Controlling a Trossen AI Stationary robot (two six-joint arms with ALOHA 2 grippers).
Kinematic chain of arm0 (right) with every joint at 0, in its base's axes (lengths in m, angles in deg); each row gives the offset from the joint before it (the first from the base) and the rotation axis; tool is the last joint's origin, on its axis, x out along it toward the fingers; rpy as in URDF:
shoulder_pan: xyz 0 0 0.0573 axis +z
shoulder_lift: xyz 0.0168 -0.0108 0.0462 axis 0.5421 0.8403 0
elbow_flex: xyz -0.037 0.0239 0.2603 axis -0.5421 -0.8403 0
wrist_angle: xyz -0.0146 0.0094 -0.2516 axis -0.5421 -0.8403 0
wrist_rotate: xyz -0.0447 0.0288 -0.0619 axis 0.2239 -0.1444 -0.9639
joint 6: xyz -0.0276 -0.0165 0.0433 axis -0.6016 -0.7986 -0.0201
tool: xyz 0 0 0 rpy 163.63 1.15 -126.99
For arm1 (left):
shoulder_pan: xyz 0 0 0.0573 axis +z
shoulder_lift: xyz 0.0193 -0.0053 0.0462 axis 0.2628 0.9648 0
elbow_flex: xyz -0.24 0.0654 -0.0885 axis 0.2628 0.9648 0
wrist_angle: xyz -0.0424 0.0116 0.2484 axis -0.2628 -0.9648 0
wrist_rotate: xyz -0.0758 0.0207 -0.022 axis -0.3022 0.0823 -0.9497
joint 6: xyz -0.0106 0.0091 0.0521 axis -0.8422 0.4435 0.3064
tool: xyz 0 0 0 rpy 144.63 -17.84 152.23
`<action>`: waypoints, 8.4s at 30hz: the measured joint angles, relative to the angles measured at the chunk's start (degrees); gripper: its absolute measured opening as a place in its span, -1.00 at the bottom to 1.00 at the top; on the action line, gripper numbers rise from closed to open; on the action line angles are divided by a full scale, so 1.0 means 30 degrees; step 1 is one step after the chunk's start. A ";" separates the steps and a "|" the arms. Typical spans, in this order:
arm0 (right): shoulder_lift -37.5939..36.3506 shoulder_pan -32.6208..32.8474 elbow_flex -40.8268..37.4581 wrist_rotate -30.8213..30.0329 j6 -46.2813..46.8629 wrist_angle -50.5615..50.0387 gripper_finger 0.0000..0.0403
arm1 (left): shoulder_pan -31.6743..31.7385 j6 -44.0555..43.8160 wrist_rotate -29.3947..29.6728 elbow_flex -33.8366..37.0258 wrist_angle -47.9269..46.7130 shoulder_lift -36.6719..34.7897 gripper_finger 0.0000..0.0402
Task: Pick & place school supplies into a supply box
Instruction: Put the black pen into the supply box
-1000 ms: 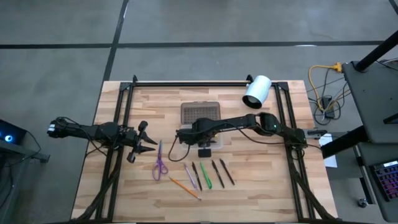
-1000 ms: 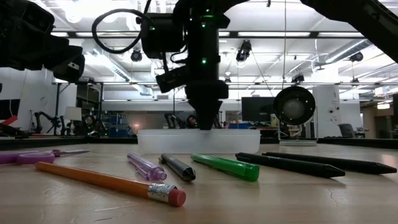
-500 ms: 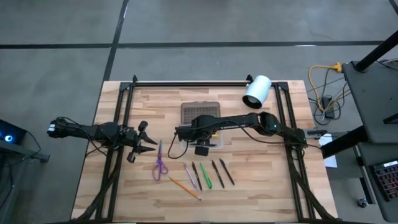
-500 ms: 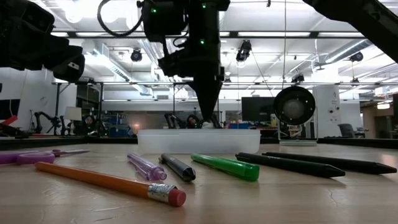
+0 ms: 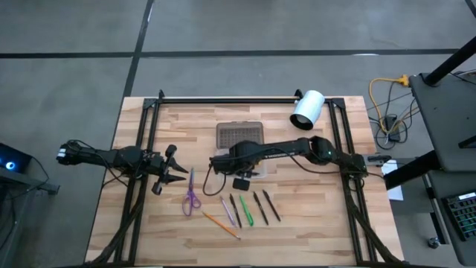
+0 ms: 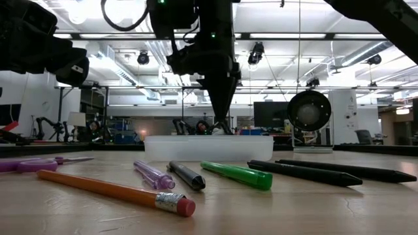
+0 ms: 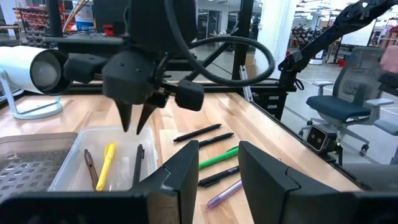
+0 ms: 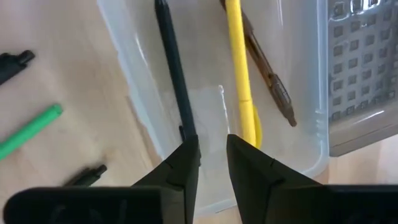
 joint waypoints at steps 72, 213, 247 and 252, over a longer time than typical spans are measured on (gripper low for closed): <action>-0.5449 0.6904 -0.4505 -0.3847 1.8721 -0.1140 -0.61 | 0.0001 0.0000 -0.0007 0.0007 0.0000 0.0243 -0.51; -0.9173 -0.0925 -1.2882 -0.1091 0.3341 0.8607 -0.94 | 0.0000 0.0007 0.0000 0.0002 -0.0005 0.0634 -0.51; -0.4869 -0.0999 -1.0564 0.0698 -0.7452 1.2866 -0.92 | 0.0007 0.0007 -0.0015 0.0000 0.0002 0.1962 -0.51; -0.4797 -0.0999 -1.0436 0.0657 -0.7420 1.2839 -0.77 | 0.0000 0.0007 -0.0007 0.0000 0.0000 0.2276 -0.51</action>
